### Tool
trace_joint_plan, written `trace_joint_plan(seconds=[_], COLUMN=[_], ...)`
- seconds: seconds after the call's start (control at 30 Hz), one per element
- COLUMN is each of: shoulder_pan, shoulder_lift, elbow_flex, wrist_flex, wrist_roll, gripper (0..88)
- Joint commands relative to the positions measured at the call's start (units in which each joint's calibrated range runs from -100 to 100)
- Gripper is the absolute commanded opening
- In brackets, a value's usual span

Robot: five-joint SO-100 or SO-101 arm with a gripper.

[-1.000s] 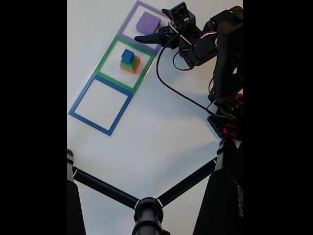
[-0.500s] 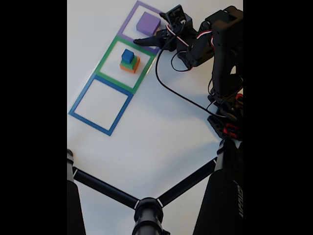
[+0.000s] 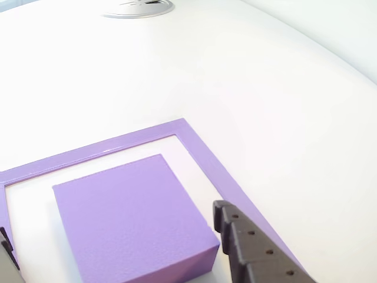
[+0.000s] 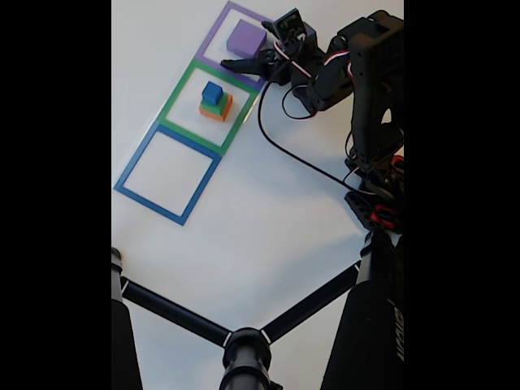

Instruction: Tower of hanoi

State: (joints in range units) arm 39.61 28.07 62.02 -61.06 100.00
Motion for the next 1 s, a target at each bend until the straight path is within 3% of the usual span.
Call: trace_joint_plan(seconds=[0.0, 0.3, 0.97], shoulder_pan=[-0.88, -1.26, -0.50], shoulder_lift=[-0.42, -0.26, -0.17], elbow_flex=[-1.02, -1.11, -1.11], wrist_flex=[-0.88, -0.72, -0.31], wrist_roll=[0.00, 0.00, 0.00], gripper=[38.7, 30.5, 21.1])
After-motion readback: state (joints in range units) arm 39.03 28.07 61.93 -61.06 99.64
